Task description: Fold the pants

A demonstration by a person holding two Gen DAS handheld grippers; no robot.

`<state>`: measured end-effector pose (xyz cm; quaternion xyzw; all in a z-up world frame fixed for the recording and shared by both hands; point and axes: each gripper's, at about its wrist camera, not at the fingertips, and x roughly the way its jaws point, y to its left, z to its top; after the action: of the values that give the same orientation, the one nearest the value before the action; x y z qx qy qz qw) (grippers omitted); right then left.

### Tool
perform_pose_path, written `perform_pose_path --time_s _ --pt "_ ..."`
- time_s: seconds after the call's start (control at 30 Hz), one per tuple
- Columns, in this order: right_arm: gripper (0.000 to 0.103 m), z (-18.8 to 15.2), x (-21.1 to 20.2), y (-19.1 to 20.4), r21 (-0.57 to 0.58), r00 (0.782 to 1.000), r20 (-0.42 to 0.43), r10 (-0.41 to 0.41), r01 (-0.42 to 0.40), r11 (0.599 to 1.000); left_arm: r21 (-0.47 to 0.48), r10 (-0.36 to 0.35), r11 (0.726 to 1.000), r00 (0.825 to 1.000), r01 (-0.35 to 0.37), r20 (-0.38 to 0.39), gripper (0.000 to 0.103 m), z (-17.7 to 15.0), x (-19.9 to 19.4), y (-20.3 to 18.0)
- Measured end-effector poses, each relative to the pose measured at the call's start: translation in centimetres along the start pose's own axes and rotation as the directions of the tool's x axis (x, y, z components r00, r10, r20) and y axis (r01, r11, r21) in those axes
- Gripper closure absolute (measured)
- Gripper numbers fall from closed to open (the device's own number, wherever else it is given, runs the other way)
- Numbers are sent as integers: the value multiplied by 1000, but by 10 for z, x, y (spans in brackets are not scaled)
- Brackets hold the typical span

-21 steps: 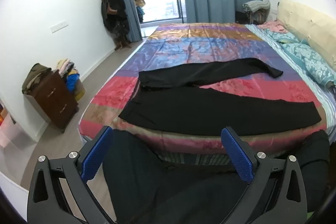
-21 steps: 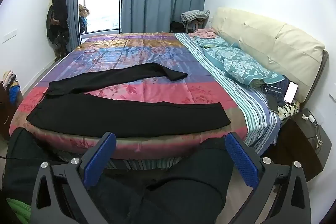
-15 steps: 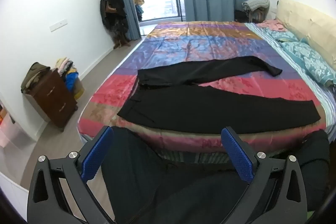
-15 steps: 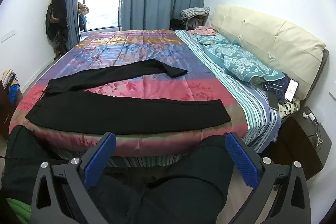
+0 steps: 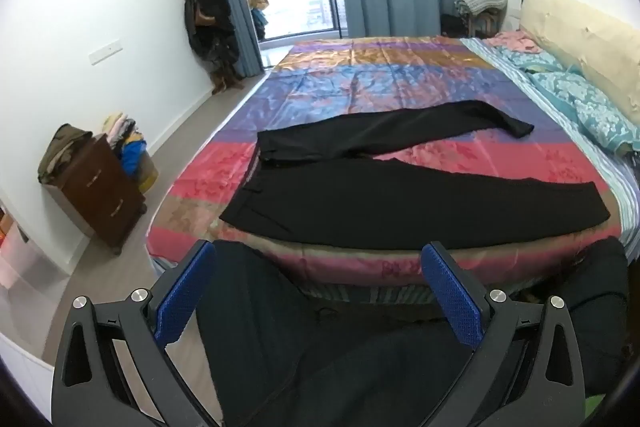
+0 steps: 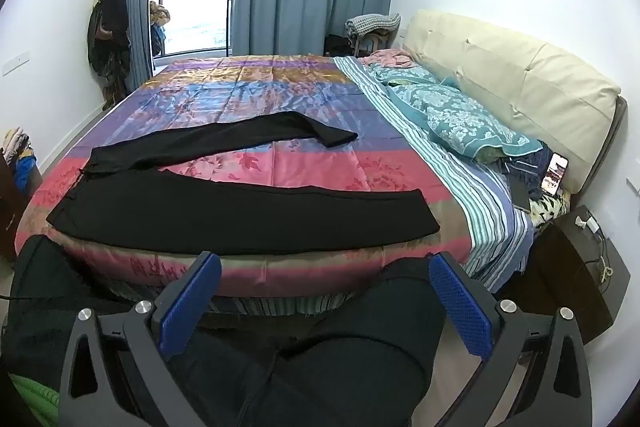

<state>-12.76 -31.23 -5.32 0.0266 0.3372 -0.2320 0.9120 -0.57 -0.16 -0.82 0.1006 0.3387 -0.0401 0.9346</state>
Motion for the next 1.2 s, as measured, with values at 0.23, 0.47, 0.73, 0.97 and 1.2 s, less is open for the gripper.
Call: perform_pose_path --time_s 0.23,0.47,0.73,0.97,1.2 --pt "0 -2 7 -1 6 1000 -12 -1 1 1000 8 -3 1000 1000 4 -7 1 0 4 -3" --pt "0 -3 9 0 3 1000 -12 0 1 1000 9 -2 1000 1000 2 -5 1 0 4 -3" --pt "0 -7 14 2 4 1000 -19 3 -2 1000 12 0 1000 1000 0 -15 1 -1 5 -4" --pt "0 -9 14 4 2 1000 -20 4 -4 1000 15 3 1000 1000 -3 -26 1 0 7 -3" --pt "0 -8 14 4 3 1000 -20 3 -3 1000 15 2 1000 1000 -2 -21 1 0 8 -3"
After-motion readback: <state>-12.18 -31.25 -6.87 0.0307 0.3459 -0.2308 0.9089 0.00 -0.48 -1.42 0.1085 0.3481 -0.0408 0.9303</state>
